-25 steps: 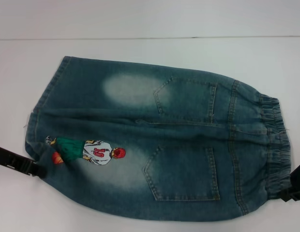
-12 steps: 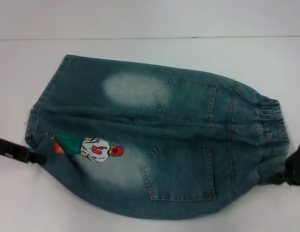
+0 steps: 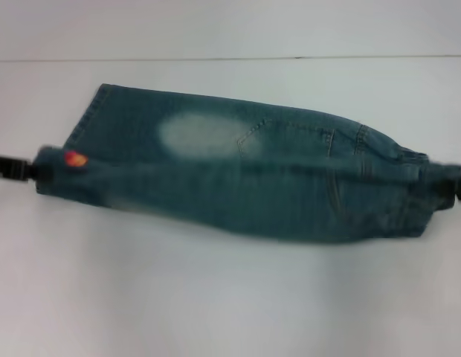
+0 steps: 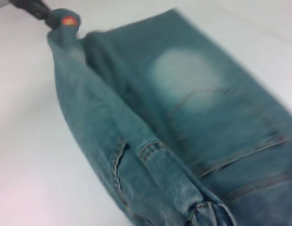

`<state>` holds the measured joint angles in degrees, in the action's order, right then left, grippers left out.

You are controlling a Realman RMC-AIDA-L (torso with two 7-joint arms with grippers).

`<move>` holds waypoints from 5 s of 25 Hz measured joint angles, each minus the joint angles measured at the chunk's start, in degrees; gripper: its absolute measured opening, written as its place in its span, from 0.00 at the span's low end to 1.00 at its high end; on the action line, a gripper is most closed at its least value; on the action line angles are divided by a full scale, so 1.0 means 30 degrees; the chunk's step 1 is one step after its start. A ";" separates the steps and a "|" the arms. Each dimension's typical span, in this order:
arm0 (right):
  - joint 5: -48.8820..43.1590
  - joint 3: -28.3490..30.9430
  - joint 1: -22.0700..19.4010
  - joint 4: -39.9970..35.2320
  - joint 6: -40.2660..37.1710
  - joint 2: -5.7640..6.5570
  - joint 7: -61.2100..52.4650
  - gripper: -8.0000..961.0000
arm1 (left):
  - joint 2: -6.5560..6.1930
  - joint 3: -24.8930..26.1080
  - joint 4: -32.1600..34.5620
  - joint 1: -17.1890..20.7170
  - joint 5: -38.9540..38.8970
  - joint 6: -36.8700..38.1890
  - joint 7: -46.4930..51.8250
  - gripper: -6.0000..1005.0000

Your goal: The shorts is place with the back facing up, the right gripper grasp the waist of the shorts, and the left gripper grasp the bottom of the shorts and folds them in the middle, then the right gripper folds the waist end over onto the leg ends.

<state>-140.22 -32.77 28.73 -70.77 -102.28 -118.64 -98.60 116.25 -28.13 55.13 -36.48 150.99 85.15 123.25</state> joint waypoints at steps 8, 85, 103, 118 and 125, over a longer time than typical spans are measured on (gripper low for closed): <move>0.1850 0.0424 -0.0018 0.0492 0.3290 -0.0242 0.0031 0.06 | 0.0471 -0.0727 -0.0182 -0.0194 -0.2727 -0.3269 -0.0544 0.08; 0.5758 -0.1880 -0.0290 0.5753 1.0045 0.0183 0.2817 0.95 | 0.2644 -1.3112 -0.1626 -0.0469 -0.3319 -1.6298 -0.3183 0.92; 0.5910 -0.2109 -0.0033 0.5972 0.9754 -0.0281 0.3289 0.95 | 0.2665 -1.4113 -0.6295 -0.2293 -0.1204 -2.0748 -0.3177 0.90; 0.6223 -0.2241 -0.0017 0.6246 0.9435 -0.0297 0.3599 0.95 | 0.2734 -1.5083 -0.7301 -0.2412 -0.0352 -2.2441 -0.3238 0.84; 0.6223 -0.2324 -0.0025 0.6247 0.9293 -0.0296 0.3599 0.95 | 0.2725 -1.5124 -0.8168 -0.2762 -0.0058 -2.3033 -0.3227 0.61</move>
<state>-121.55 -39.74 28.65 -52.03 -74.40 -119.53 -87.80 124.42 -73.51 30.62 -44.77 150.82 16.05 113.57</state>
